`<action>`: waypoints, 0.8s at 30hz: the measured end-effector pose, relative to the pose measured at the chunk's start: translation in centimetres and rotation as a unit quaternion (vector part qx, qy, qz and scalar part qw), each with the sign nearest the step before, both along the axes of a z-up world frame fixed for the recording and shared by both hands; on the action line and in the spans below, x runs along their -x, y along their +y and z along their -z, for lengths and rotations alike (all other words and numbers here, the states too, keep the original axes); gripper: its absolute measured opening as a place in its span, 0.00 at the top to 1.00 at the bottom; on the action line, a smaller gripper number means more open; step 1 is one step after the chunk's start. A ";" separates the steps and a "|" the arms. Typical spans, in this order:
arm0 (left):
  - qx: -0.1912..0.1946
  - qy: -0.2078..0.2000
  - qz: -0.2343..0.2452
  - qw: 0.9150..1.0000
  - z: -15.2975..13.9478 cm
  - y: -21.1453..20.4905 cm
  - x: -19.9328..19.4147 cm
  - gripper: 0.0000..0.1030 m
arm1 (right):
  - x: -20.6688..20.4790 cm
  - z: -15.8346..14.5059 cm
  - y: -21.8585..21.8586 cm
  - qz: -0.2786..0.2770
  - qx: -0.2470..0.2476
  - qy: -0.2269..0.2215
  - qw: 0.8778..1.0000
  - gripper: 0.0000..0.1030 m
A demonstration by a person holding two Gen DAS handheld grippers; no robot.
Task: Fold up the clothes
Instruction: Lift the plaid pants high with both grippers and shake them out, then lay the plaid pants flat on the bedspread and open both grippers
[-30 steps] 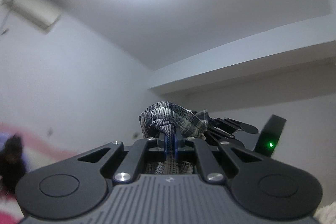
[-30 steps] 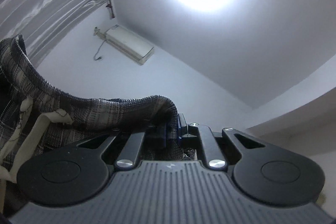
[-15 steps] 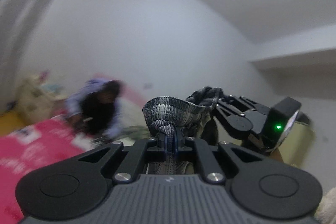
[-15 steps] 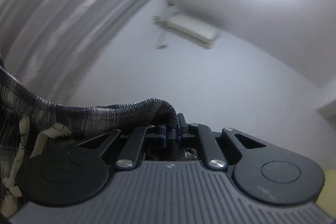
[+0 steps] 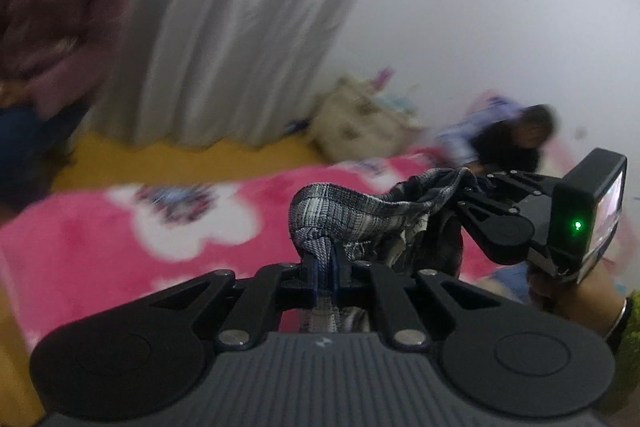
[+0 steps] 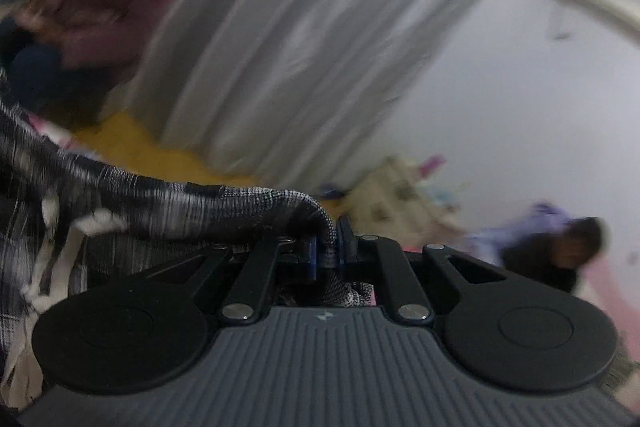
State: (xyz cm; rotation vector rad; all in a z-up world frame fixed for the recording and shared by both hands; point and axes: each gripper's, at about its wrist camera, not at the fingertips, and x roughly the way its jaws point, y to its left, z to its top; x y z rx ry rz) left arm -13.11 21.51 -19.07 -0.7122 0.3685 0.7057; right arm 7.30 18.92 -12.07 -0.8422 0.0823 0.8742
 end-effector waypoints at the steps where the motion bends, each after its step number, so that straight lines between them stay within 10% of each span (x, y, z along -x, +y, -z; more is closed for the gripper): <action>1: 0.012 0.008 -0.007 1.000 1.1 1.7 0.1 0.94 | 0.2 2.3 2.1 -0.011 0.018 0.009 1.000 0.93; 9: 0.046 0.032 -0.053 0.997 3.2 7.2 7.0 0.94 | 0.0 8.9 14.0 -0.079 0.071 0.052 0.993 0.93; 15: 0.090 0.088 -0.054 0.991 10.5 11.8 6.9 0.92 | -2.4 15.4 19.7 -0.108 0.133 0.113 0.979 0.91; 19: 0.126 0.098 -0.037 0.986 12.3 13.3 8.0 0.70 | -3.6 16.4 20.3 -0.123 0.175 0.151 0.965 0.81; 24: 0.118 0.113 -0.036 0.986 11.7 13.4 9.8 0.60 | -5.5 11.6 17.2 -0.110 0.156 0.202 0.961 0.24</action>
